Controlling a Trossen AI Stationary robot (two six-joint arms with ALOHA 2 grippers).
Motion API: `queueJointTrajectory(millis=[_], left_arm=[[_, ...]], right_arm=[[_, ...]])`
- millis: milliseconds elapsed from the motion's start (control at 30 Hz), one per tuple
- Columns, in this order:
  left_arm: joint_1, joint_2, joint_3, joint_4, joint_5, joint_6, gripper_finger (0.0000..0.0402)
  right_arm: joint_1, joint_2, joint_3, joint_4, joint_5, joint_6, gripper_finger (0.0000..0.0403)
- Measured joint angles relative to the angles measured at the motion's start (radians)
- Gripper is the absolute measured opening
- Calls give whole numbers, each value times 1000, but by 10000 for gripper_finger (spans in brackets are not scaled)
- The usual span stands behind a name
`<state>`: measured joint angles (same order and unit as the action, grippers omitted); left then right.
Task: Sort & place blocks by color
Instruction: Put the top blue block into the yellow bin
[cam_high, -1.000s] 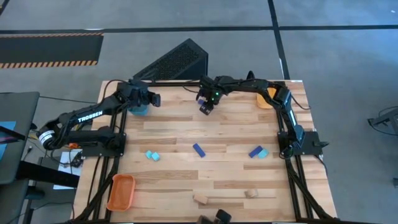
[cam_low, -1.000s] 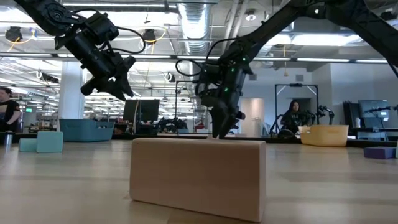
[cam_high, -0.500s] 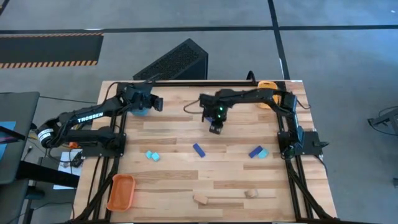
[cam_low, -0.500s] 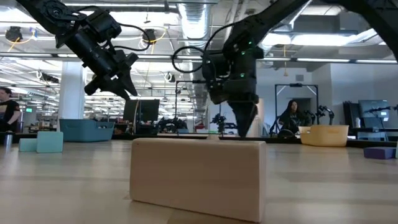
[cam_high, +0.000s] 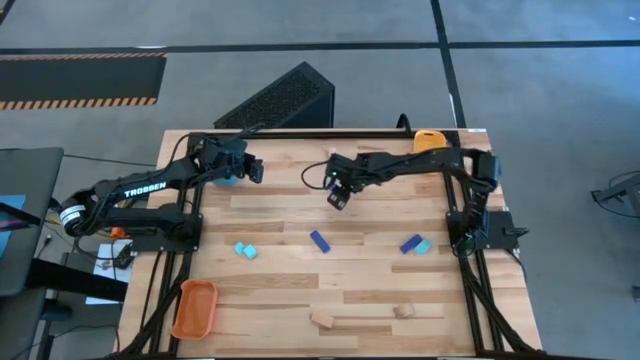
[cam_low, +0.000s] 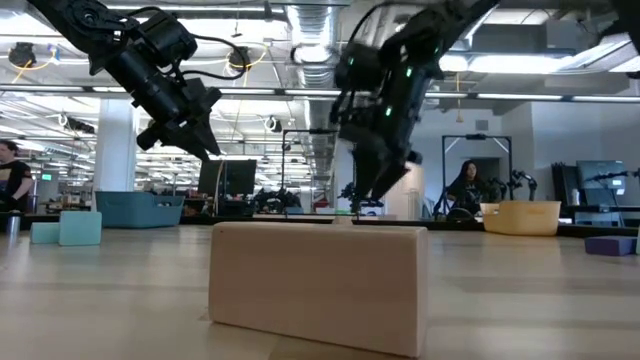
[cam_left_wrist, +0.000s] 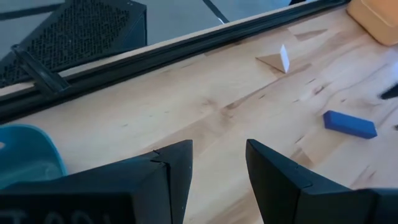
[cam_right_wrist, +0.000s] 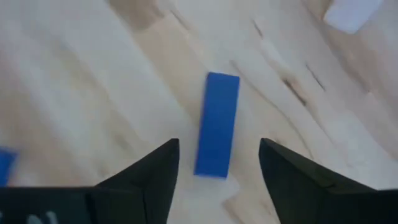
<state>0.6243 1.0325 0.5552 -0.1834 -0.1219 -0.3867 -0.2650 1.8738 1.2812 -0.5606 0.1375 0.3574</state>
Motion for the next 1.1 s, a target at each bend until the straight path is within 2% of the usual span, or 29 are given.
queueJointTrajectory(millis=[167,333,433,533,667,867,933,1033,1100], left_arm=[[0,0,0,-1,-3,6,134],[0,0,0,-7,-3,13,135],[0,0,0,-9,-3,13,135],[-1,0,-1,-10,-2,13,135],[-1,0,-1,-19,7,-4,135],[-2,0,-1,-39,12,-70,134],[-2,0,-1,-37,13,-78,134],[-10,0,-1,-24,12,-85,134],[-23,0,-1,-16,12,-106,134]], right_arm=[[-12,104,8,-23,-8,65,258],[-9,136,15,-25,-6,88,244],[-10,134,15,-35,-7,89,216],[-17,111,10,-93,-7,65,158],[-46,28,5,-227,-19,-24,71],[-130,-169,8,-350,24,-87,71],[-181,-232,-2,-381,99,-83,71],[-266,-322,-81,-430,279,-13,73],[-340,-375,-165,-430,308,36,75]])
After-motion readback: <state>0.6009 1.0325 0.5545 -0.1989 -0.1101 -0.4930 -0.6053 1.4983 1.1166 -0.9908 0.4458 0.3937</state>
